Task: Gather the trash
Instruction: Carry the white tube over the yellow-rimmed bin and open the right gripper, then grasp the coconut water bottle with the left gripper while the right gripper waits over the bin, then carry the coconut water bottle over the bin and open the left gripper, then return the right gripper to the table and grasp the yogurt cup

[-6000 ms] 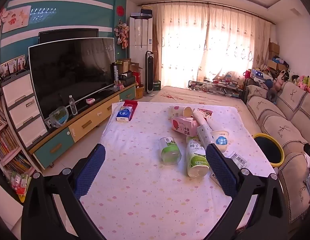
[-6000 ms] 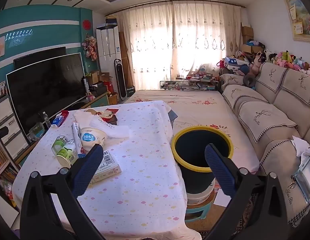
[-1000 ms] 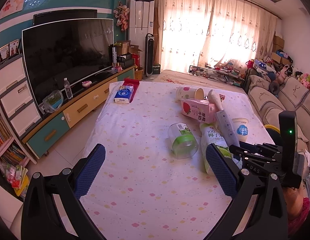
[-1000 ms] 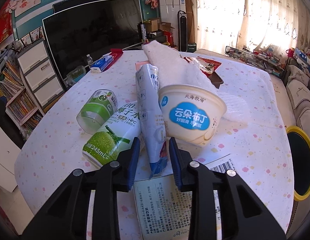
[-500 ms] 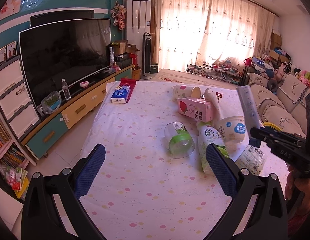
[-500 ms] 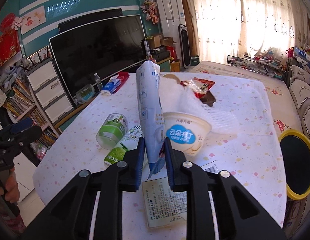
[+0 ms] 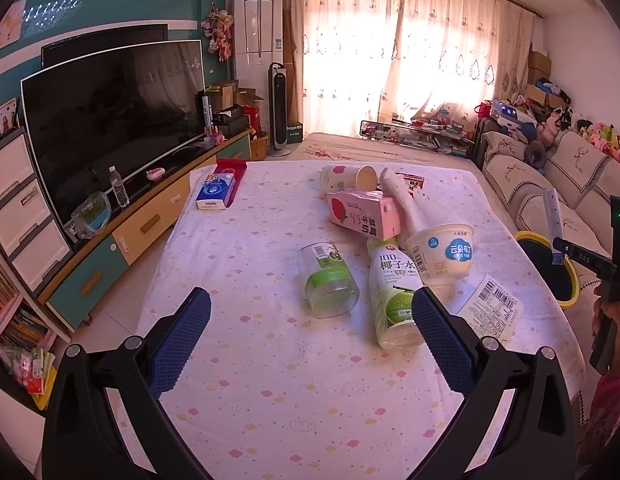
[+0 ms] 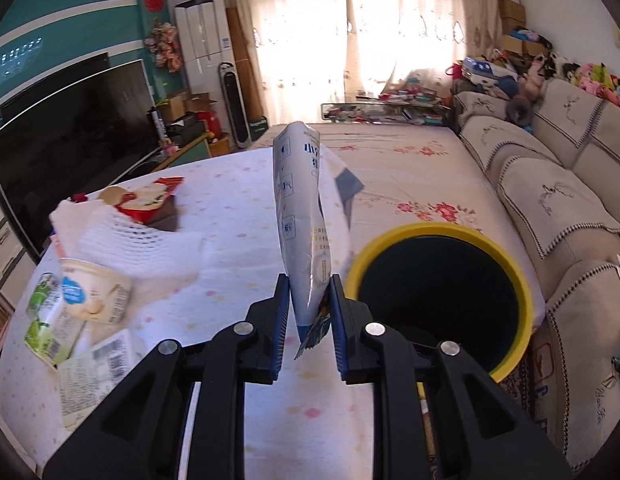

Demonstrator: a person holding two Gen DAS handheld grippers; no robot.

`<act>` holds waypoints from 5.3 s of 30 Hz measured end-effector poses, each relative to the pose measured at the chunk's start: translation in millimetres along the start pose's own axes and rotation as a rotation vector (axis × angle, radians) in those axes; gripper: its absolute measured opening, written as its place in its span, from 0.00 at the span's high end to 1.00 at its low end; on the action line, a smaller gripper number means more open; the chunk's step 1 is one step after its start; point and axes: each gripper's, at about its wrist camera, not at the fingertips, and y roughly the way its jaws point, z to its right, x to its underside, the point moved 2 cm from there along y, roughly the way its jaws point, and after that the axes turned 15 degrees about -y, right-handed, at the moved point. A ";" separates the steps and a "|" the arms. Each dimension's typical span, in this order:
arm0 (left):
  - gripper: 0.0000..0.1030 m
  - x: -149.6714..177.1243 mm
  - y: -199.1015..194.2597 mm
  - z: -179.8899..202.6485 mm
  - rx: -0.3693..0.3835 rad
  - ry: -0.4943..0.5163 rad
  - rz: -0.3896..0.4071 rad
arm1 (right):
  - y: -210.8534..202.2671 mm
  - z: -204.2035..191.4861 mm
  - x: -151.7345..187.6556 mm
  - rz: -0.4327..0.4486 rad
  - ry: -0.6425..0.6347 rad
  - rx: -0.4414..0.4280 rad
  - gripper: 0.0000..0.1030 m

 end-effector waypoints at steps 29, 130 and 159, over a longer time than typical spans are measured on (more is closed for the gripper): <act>0.04 22.9 77.0 73.7 0.018 0.062 -0.160 | 102.1 90.5 39.2 -0.191 0.096 0.128 0.66; 0.42 114.7 240.1 474.8 0.326 0.389 -0.456 | -1.4 180.2 67.0 -0.072 0.133 0.212 0.64; 0.17 0.8 21.1 70.5 0.067 0.033 -0.088 | -29.2 -87.1 -6.8 0.074 -0.139 -0.262 0.60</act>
